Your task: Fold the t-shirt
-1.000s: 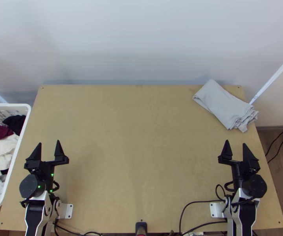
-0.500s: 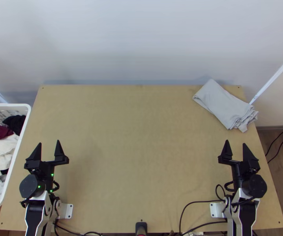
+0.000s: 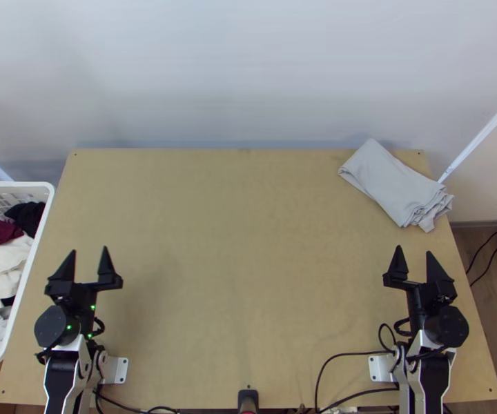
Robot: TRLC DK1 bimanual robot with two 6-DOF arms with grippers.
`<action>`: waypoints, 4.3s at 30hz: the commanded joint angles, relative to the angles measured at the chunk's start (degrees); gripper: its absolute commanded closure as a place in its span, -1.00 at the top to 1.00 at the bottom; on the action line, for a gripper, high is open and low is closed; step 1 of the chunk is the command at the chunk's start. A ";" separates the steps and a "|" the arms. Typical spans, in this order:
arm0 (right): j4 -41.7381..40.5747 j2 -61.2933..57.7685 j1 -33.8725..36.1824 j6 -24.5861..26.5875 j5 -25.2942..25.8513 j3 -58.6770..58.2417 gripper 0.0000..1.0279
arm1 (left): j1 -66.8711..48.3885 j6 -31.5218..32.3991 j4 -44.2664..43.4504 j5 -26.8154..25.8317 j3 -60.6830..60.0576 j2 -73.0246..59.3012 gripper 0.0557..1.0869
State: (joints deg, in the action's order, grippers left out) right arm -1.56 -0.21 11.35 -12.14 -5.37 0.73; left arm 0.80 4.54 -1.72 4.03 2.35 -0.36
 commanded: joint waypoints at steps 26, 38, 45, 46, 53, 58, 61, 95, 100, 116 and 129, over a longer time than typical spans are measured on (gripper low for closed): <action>0.77 0.30 -0.37 -0.78 0.27 -0.38 0.91 | 15.90 3.37 13.84 14.95 39.57 -32.25 0.90; 0.77 0.30 -0.37 -0.78 0.27 -0.38 0.91 | 51.23 4.78 35.55 -12.29 70.95 -74.26 0.90; 0.77 0.30 -0.37 -0.87 0.27 -0.38 0.91 | 58.35 -0.67 41.53 -14.32 79.12 -93.86 0.90; 0.77 0.30 -0.37 -0.78 0.27 -0.38 0.91 | 59.06 -0.93 42.32 -14.49 80.09 -96.23 0.90; 0.77 0.38 -0.37 -0.87 0.27 -0.38 0.91 | 62.31 -3.04 43.46 -14.58 85.19 -110.21 0.90; 0.77 0.30 -0.37 -0.78 0.27 -0.38 0.91 | 63.10 -4.80 41.79 -14.49 88.88 -118.64 0.90; 0.77 0.30 -0.37 -0.87 0.27 -0.38 0.91 | 63.36 -4.89 40.48 -14.49 91.43 -123.04 0.90; 0.77 0.30 -0.37 -0.78 0.27 -0.38 0.91 | 64.07 -1.02 28.79 -15.37 95.82 -97.90 -0.92; 0.77 0.30 -0.37 -0.78 0.27 -0.38 0.91 | 64.59 2.67 27.56 -16.07 97.58 -90.52 -0.93; 0.77 0.30 -0.37 -0.78 0.27 -0.38 0.91 | 64.77 8.91 6.37 -15.90 92.22 -68.11 -0.93; 0.77 0.30 -0.37 -0.78 0.27 -0.38 0.91 | 40.25 7.24 11.21 -15.90 89.32 -52.73 -0.93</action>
State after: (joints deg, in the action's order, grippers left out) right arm -1.56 -0.21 11.35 -12.16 -5.34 0.73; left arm 45.87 12.05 8.95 -11.44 91.88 -55.88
